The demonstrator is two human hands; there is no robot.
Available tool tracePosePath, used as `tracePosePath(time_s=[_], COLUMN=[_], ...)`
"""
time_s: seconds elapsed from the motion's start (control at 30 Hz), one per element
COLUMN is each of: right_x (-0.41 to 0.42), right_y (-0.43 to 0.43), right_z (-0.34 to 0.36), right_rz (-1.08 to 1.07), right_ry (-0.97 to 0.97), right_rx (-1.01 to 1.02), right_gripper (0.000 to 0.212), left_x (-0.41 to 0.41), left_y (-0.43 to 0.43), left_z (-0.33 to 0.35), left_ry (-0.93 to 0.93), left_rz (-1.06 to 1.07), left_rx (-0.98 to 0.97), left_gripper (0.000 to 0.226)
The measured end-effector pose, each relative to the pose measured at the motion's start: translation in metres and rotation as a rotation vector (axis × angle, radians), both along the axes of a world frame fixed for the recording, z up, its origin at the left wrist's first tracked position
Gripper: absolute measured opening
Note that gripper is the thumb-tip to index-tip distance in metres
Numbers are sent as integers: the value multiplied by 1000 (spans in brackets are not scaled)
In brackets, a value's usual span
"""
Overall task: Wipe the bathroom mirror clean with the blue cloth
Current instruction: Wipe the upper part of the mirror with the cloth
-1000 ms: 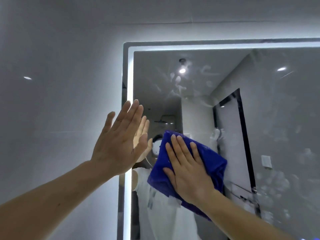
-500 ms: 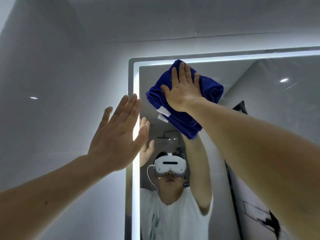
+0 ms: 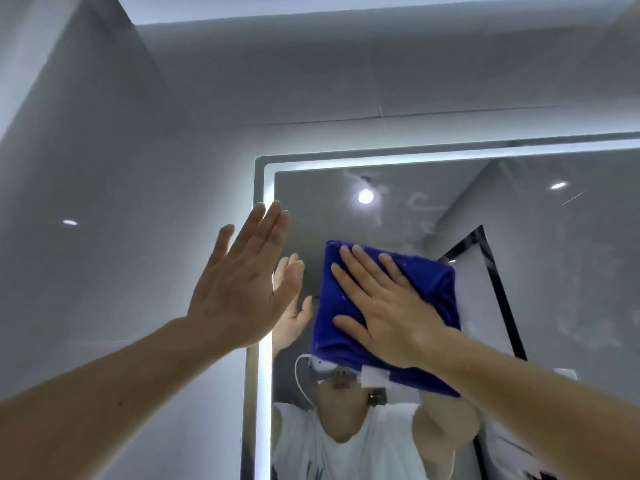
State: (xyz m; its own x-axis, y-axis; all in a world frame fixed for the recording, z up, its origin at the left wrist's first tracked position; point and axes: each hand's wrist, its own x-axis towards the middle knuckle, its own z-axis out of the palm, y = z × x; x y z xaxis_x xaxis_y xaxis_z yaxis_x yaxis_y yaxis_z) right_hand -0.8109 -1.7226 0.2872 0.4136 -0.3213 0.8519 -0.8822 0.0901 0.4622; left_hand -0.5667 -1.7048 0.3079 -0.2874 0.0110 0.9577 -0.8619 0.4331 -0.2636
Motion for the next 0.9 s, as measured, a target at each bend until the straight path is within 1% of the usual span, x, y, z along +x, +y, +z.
tracePosePath(time_s=[0.03,0.13,0.2,0.3,0.43,0.53,0.63,0.7,0.8,0.9], right_x=[-5,-10,-8,1,16,36,64,77,76,60], right_y=[3,9,7,2,-4,-6,-16,-21,-19,-17], right_z=[16,80,114,154,205,221,202,174,109,28], right_rz=[-15,-37,-38,-34,-31,-46,-2,41,91,101], right_ry=[-37,-243,-313,-363,-408,-413,-264,-165,-100,-42], right_rx=[-18,-78,-82,-93,-114,-112,-117,-107,-88,-46], right_gripper=[71,73,74,74,73,74,77,78,78,78], left_x=[-1,-5,-7,-9,-7,3,12,12,10,6], left_y=[0,0,-2,-9,-20,-23,-21,-19,-12,-6], left_z=[4,17,27,42,56,57,53,49,40,26], left_ry=[3,8,7,12,13,-13,-9,9,43,29], left_rz=[-6,-36,-41,-10,-33,-21,-13,-4,1,-3], left_rx=[-6,-13,-9,-26,-36,-49,-55,-43,-8,-3], left_gripper=[71,70,70,72,71,71,72,75,77,76])
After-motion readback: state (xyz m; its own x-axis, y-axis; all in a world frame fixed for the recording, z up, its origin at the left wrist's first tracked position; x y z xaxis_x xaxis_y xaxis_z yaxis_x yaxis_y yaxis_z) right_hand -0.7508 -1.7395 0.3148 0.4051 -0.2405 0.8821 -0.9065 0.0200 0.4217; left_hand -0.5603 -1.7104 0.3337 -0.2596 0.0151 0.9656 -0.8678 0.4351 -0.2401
